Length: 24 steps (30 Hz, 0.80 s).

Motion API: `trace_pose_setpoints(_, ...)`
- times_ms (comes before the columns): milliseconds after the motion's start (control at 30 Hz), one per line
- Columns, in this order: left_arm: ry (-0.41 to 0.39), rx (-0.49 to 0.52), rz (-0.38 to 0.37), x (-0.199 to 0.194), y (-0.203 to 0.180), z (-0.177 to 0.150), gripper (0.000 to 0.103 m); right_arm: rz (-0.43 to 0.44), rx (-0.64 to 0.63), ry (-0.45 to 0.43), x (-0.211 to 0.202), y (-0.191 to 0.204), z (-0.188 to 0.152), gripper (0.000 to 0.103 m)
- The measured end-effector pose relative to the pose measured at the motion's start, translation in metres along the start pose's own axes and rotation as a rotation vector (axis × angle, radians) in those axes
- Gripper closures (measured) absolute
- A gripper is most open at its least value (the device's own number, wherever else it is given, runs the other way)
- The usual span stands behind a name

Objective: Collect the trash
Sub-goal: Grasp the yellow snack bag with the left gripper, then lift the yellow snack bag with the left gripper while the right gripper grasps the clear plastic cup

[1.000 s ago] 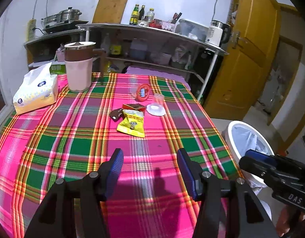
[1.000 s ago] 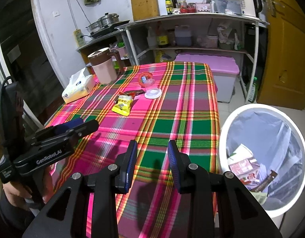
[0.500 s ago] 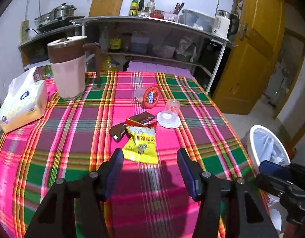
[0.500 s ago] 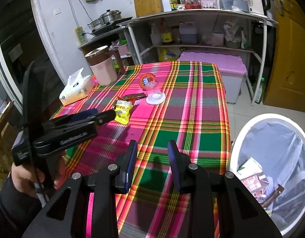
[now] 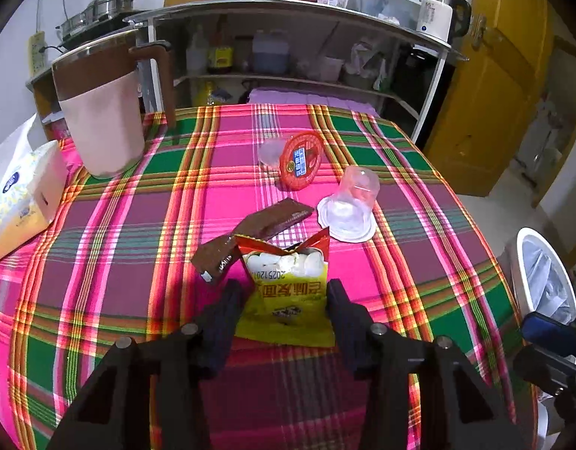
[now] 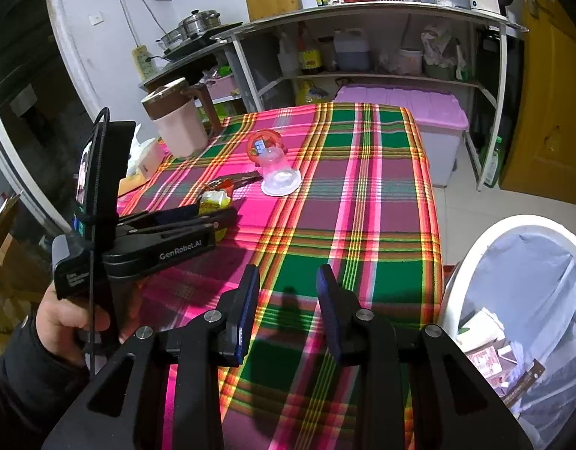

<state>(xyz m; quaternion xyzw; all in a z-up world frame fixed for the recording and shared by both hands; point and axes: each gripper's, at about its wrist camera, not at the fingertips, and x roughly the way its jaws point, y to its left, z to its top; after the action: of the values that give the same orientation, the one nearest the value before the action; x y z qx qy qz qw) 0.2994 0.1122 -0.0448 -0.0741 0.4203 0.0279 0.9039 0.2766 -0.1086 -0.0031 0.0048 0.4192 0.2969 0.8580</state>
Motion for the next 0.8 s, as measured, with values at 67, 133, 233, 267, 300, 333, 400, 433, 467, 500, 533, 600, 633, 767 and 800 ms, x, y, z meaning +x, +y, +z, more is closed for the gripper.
trace_pose_setpoints(67,-0.009,-0.003,-0.010,-0.003,0.001,-0.001,0.061,-0.002,0.001,0.003,0.001,0.001,0.001,0.070)
trace_pose_setpoints(133,-0.018,-0.007,-0.009,-0.007,0.002,-0.004,0.063,-0.002,-0.003,0.002,0.001,0.002,0.002,0.070)
trace_pose_setpoints(233,-0.024,-0.018,-0.020,-0.016,0.003,-0.009,0.065,-0.003,-0.009,-0.002,-0.003,0.005,0.003,0.070)
trace_pose_setpoints(267,-0.028,-0.020,-0.024,-0.019,0.003,-0.011,0.065,-0.003,-0.012,-0.005,-0.005,0.007,0.003,0.070)
trace_pose_setpoints(300,-0.034,-0.022,-0.029,-0.024,0.003,-0.012,0.065,-0.003,-0.015,-0.008,-0.006,0.010,0.003,0.070)
trace_pose_setpoints(333,-0.041,-0.025,-0.033,-0.030,0.003,-0.015,0.065,-0.004,-0.018,-0.011,-0.008,0.012,0.004,0.070)
trace_pose_setpoints(400,-0.053,-0.031,-0.041,-0.040,0.003,-0.021,0.065,-0.003,-0.024,-0.017,-0.013,0.016,0.003,0.070)
trace_pose_setpoints(433,-0.059,-0.035,-0.045,-0.046,0.004,-0.024,0.065,-0.003,-0.025,-0.019,-0.014,0.018,0.003,0.070)
trace_pose_setpoints(467,-0.065,-0.040,-0.050,-0.052,0.004,-0.027,0.065,-0.002,-0.026,-0.022,-0.016,0.020,0.003,0.070)
trace_pose_setpoints(500,-0.069,-0.043,-0.052,-0.056,0.005,-0.029,0.065,-0.002,-0.027,-0.026,-0.018,0.022,0.002,0.070)
trace_pose_setpoints(533,-0.077,-0.046,-0.055,-0.064,0.005,-0.032,0.065,-0.002,-0.028,-0.029,-0.020,0.024,0.002,0.070)
trace_pose_setpoints(600,-0.088,-0.049,-0.057,-0.073,0.006,-0.036,0.065,-0.006,-0.032,-0.038,-0.024,0.029,0.001,0.070)
trace_pose_setpoints(633,-0.096,-0.052,-0.060,-0.080,0.007,-0.038,0.065,-0.008,-0.036,-0.042,-0.025,0.031,0.002,0.070)
trace_pose_setpoints(767,-0.120,-0.062,-0.059,-0.098,0.010,-0.042,0.065,-0.007,-0.054,-0.058,-0.030,0.040,0.004,0.070)
trace_pose_setpoints(800,-0.126,-0.064,-0.058,-0.102,0.011,-0.042,0.065,-0.008,-0.062,-0.063,-0.031,0.042,0.005,0.070)
